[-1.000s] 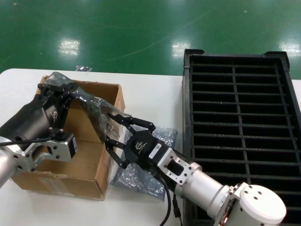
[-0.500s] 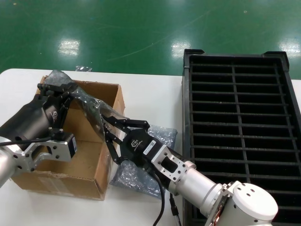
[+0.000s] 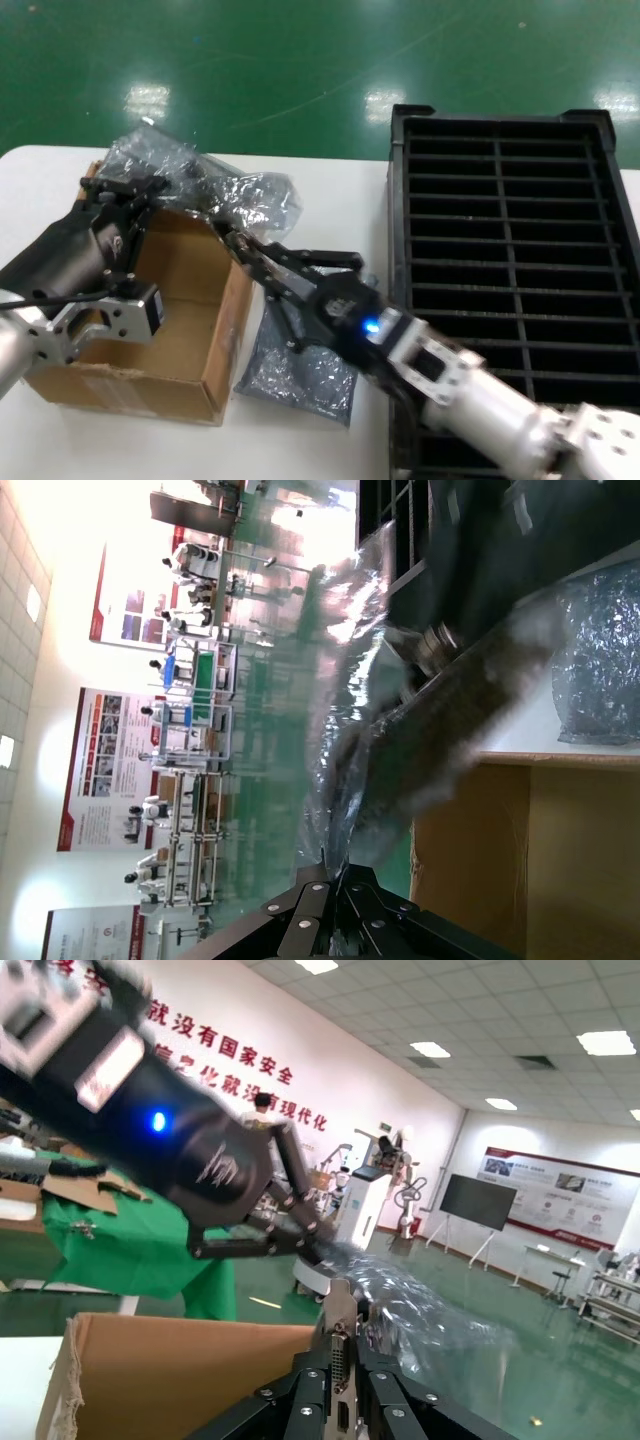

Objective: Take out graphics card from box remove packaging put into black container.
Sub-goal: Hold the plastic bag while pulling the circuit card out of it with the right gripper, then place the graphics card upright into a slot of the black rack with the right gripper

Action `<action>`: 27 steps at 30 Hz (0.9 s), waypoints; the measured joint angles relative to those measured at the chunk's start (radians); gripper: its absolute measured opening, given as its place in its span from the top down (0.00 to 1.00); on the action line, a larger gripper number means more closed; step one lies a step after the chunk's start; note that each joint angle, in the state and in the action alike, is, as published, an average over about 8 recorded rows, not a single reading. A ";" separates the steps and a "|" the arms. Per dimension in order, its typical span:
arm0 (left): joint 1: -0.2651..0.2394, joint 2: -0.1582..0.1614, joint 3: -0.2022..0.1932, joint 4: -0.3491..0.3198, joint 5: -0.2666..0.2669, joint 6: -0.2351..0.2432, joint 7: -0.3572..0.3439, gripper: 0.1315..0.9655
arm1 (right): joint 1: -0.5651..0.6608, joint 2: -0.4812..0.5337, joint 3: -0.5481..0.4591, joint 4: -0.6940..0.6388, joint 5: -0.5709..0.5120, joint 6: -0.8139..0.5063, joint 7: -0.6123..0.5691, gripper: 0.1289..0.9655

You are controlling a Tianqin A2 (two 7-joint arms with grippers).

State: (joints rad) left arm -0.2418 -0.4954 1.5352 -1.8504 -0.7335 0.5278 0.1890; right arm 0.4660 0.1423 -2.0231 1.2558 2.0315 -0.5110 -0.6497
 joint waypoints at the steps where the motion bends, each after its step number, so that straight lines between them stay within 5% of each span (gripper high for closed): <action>1: 0.000 0.000 0.000 0.000 0.000 0.000 0.000 0.99 | -0.015 0.022 0.003 0.038 -0.010 -0.002 0.027 0.95; 11: 0.000 0.000 0.000 0.000 0.000 0.000 0.000 0.99 | -0.153 0.233 0.068 0.312 -0.063 -0.053 0.246 0.96; 27: 0.000 0.000 0.000 0.000 0.000 0.000 0.000 0.99 | -0.357 0.483 0.284 0.492 -0.068 -0.066 0.444 0.96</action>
State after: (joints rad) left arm -0.2418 -0.4954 1.5352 -1.8504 -0.7335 0.5278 0.1890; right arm 0.1092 0.6248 -1.7391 1.7478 1.9634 -0.5765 -0.2060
